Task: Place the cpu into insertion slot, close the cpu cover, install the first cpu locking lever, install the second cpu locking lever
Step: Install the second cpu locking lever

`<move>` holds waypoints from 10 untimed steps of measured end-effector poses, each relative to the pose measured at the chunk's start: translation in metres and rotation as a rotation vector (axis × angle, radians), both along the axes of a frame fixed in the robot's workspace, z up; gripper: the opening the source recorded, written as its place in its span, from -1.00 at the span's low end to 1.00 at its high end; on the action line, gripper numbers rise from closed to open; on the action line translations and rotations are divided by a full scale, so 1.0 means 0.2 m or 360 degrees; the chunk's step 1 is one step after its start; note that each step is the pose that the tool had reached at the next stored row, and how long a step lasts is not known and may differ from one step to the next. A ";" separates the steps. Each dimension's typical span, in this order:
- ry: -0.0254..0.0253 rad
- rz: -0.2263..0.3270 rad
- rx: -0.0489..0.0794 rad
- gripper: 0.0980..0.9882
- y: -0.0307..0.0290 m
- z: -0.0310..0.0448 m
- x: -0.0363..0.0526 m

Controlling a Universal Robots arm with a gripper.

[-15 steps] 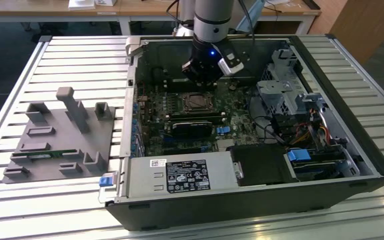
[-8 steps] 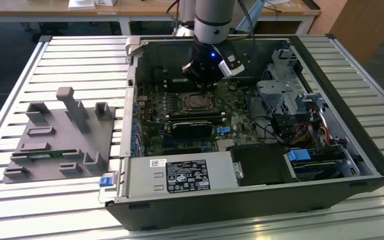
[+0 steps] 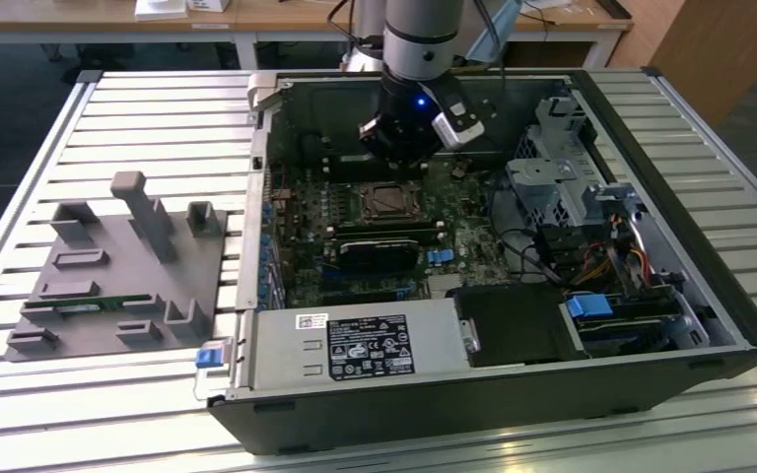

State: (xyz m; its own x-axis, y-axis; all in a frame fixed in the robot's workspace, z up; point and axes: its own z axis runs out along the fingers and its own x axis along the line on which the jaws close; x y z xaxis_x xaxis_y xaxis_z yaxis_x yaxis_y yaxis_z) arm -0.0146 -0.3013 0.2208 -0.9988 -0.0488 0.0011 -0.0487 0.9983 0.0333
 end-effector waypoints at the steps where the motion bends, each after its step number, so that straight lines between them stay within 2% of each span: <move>1: 0.00001 0.0000 0.0000 -0.98 0.000 0.009 0.000; 4: 0.00001 0.0000 0.0000 -0.98 -0.007 0.012 0.000; 10: 0.00002 0.0000 0.0000 -0.98 -0.039 0.012 0.000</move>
